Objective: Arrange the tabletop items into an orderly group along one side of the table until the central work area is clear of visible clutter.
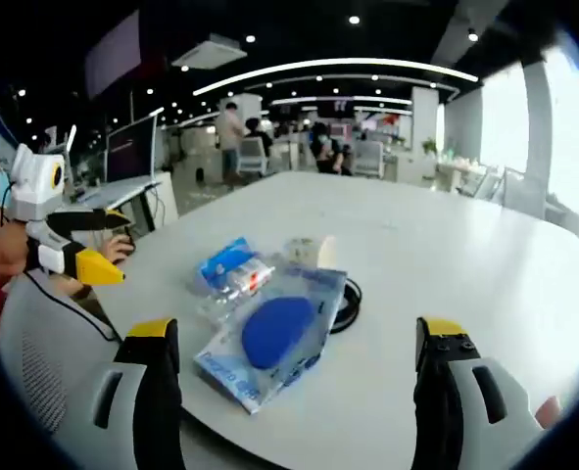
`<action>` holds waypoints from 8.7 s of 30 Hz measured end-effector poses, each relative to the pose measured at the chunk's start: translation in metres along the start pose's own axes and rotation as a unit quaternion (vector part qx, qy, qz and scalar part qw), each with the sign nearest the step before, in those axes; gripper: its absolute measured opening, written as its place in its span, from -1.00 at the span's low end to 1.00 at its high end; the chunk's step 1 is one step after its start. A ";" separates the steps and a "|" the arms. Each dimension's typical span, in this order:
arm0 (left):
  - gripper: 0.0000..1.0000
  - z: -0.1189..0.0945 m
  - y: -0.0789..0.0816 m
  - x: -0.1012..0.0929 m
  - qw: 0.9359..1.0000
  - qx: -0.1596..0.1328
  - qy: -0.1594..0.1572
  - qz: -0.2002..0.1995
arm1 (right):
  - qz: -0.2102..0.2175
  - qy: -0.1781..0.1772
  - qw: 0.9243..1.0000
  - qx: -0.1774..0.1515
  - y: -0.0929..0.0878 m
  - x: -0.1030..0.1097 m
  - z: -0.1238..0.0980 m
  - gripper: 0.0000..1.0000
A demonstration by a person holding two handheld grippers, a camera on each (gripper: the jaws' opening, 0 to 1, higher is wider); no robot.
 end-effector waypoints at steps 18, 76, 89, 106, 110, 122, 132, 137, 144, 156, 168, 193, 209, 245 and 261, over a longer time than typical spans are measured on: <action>0.99 0.000 -0.001 0.000 1.000 0.001 0.002 0.000 | 0.002 0.002 1.000 0.000 0.000 0.000 0.000 0.99; 0.96 0.004 -0.005 -0.005 1.000 0.016 -0.003 0.015 | 0.002 0.015 1.000 0.009 -0.002 0.002 0.001 0.99; 0.93 0.004 -0.005 -0.006 1.000 0.020 -0.006 0.020 | -0.007 0.010 1.000 0.004 0.010 -0.008 -0.001 0.99; 0.90 0.005 -0.007 -0.008 0.999 0.026 -0.011 0.024 | -0.051 0.015 0.998 -0.029 0.075 -0.040 0.017 0.77; 0.90 0.005 -0.007 -0.008 0.999 0.026 -0.012 0.023 | -0.048 0.022 0.998 -0.042 0.098 -0.048 0.027 0.72; 0.89 0.006 -0.008 -0.008 0.999 0.028 -0.013 0.023 | -0.053 0.039 0.998 -0.016 0.118 -0.059 0.075 0.55; 0.87 0.008 -0.010 -0.008 0.999 0.034 -0.014 0.023 | -0.037 0.069 0.997 0.021 0.116 -0.063 0.117 0.35; 0.86 0.009 -0.012 -0.009 0.999 0.039 -0.014 0.022 | -0.025 0.084 0.996 0.036 0.111 -0.062 0.133 0.28; 0.83 0.011 -0.014 -0.009 0.999 0.046 -0.019 0.018 | 0.019 0.120 0.990 0.066 0.102 -0.060 0.158 0.06; 0.80 0.016 -0.017 -0.008 0.998 0.056 -0.024 0.006 | 0.049 0.143 0.984 0.096 0.090 -0.057 0.189 -0.27; 0.79 0.018 -0.019 -0.007 0.998 0.062 -0.024 0.001 | 0.067 0.160 0.978 0.115 0.080 -0.053 0.209 -0.46; 0.78 0.022 -0.020 -0.005 0.997 0.066 -0.029 -0.010 | 0.044 0.170 0.976 0.127 0.076 -0.047 0.219 -0.78; 0.78 0.022 -0.020 -0.007 0.997 0.066 -0.032 -0.007 | -0.018 0.157 0.980 0.119 0.086 -0.049 0.212 -0.94; 0.72 0.022 -0.018 -0.015 0.997 0.059 -0.056 0.003 | -0.205 0.145 0.949 0.190 0.118 -0.024 0.202 -0.96; 0.71 0.022 -0.015 -0.016 0.997 0.053 -0.060 0.002 | -0.275 0.154 0.920 0.232 0.142 -0.003 0.225 -0.96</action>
Point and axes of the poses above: the point that each gripper's makers call its tool centre point, and the gripper's own axes: z roughly forward along the fingers, x roughly to its left, y roughly out of its top, the point moved 3 cm from there along -z, roughly backward along the fingers, and after that the axes turned 14 degrees about x, right-handed, at the moved point
